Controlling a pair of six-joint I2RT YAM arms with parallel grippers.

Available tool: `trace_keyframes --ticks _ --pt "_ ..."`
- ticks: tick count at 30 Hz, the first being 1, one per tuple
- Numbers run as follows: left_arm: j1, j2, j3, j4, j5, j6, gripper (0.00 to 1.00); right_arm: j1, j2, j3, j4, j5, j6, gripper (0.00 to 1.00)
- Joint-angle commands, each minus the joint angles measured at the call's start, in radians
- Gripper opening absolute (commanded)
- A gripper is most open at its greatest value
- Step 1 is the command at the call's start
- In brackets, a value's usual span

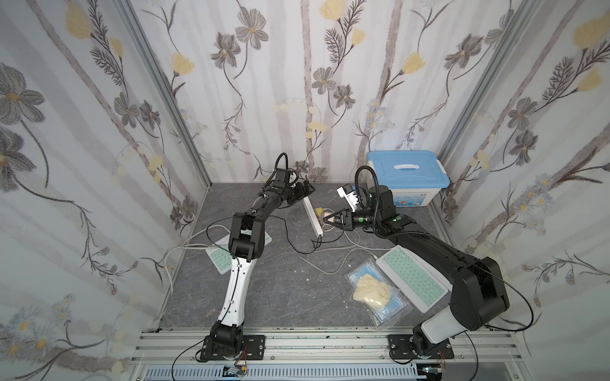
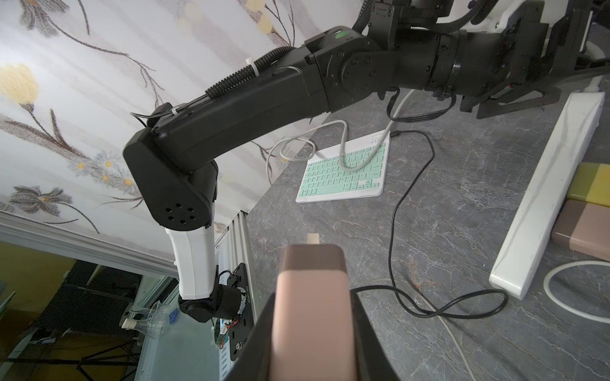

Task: Unplug the wireless keyboard
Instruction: Place the socket at the center of the board.

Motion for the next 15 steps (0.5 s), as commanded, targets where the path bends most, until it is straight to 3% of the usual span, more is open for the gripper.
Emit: trace_keyframes --ticks 1,10,15 --pt "0.000 -0.036 0.003 -0.053 -0.025 0.050 1.00 0.001 0.004 0.000 0.063 0.014 -0.002 0.00" --pt "0.007 -0.218 -0.093 -0.068 -0.036 0.086 1.00 0.005 -0.009 -0.023 0.090 0.048 0.012 0.00" --pt "0.006 -0.424 -0.305 0.017 0.009 0.077 1.00 0.004 -0.015 -0.052 0.152 0.066 0.050 0.00"
